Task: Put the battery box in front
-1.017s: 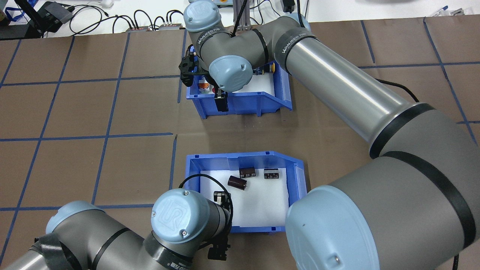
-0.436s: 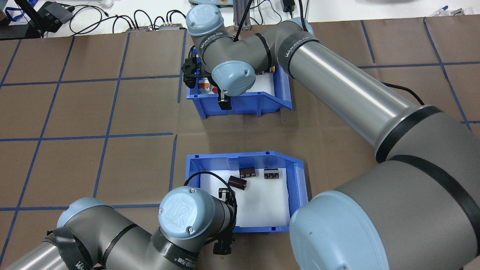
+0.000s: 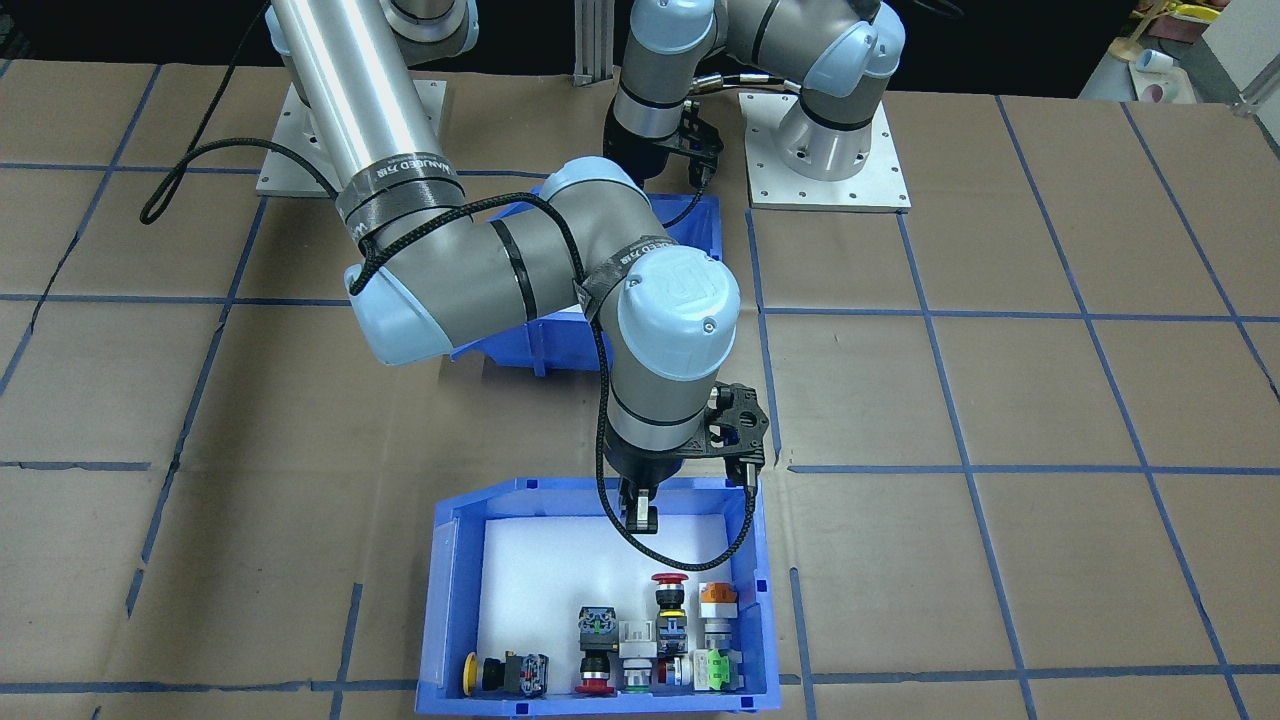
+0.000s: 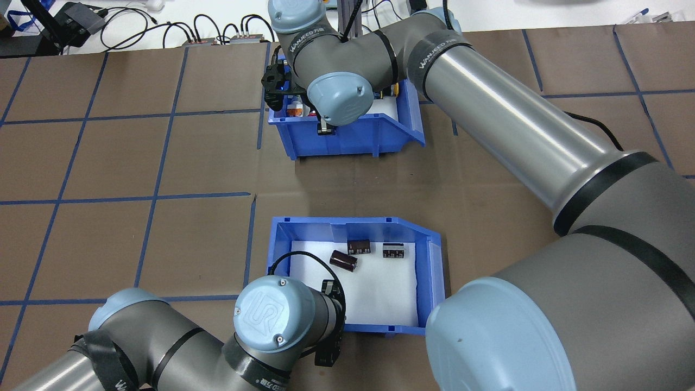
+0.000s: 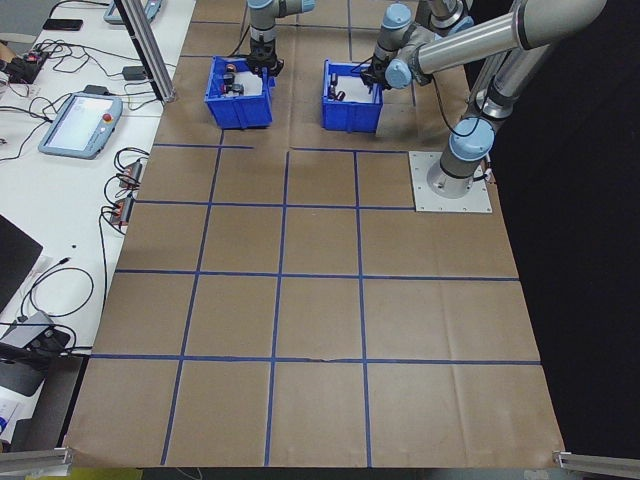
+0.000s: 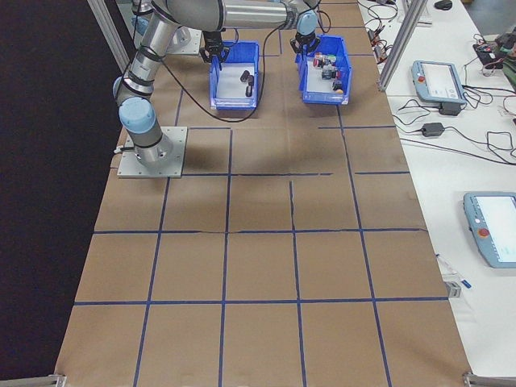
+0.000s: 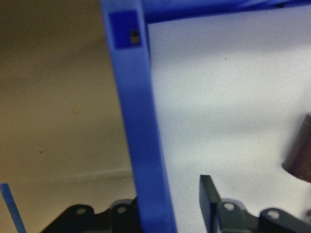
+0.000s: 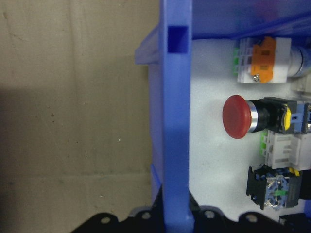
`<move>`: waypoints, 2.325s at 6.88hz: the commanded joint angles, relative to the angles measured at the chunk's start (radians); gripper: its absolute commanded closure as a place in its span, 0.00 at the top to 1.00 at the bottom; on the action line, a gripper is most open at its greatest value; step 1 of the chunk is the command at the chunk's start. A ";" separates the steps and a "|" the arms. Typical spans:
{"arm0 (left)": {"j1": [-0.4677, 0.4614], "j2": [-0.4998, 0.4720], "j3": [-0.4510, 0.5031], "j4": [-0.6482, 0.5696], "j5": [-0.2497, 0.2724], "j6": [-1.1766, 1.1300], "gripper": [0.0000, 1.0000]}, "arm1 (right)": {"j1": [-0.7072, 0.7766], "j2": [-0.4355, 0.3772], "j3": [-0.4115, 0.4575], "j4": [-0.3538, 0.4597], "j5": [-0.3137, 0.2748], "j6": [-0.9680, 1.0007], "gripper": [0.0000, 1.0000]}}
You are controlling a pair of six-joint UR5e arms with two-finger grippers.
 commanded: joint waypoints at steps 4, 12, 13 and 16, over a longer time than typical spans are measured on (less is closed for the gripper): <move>0.097 0.090 0.074 -0.085 0.111 0.046 0.00 | -0.202 -0.104 0.052 0.055 -0.014 -0.124 0.06; 0.601 -0.187 0.388 -0.141 -0.102 0.505 0.00 | -0.590 -0.444 0.426 0.037 -0.022 -0.645 0.06; 0.571 -0.248 0.438 -0.138 -0.099 0.491 0.00 | -0.613 -0.509 0.514 0.032 -0.017 -0.659 0.06; 0.423 -0.434 0.630 -0.118 -0.099 0.381 0.00 | -0.622 -0.649 0.729 -0.024 -0.011 -0.663 0.06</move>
